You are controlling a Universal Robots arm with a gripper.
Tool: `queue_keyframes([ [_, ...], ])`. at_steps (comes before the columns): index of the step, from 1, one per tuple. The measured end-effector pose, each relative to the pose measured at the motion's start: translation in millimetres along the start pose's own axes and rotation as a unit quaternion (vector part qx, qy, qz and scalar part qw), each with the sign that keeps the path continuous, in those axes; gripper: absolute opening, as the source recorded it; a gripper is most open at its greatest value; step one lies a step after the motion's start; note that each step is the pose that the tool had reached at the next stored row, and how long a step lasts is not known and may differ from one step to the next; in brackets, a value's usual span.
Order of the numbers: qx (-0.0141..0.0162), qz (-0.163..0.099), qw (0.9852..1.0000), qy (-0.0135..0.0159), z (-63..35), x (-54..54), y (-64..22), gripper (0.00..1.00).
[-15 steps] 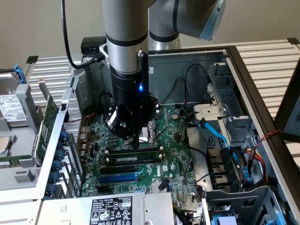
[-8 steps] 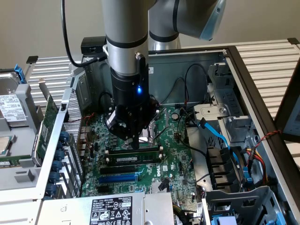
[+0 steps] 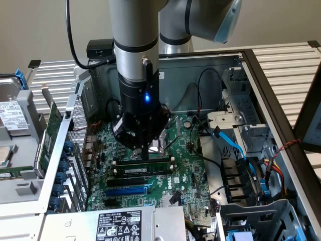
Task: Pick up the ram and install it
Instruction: 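Press down the ram until it locks into place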
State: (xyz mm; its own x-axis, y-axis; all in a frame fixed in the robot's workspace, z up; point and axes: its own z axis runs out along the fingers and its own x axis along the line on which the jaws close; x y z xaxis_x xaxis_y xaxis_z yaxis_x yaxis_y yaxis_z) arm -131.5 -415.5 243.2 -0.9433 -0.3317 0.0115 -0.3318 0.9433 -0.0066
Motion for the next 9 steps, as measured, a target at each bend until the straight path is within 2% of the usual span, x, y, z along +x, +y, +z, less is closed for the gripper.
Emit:
queue_keyframes([
  [6, 0.0131, 0.024, 0.9996, 0.0017, -0.1, 0.0, 0.0, 0.11],
  [9, 0.0175, 0.037, 0.9992, 0.0019, -0.1, 0.0, -0.1, 0.11],
])
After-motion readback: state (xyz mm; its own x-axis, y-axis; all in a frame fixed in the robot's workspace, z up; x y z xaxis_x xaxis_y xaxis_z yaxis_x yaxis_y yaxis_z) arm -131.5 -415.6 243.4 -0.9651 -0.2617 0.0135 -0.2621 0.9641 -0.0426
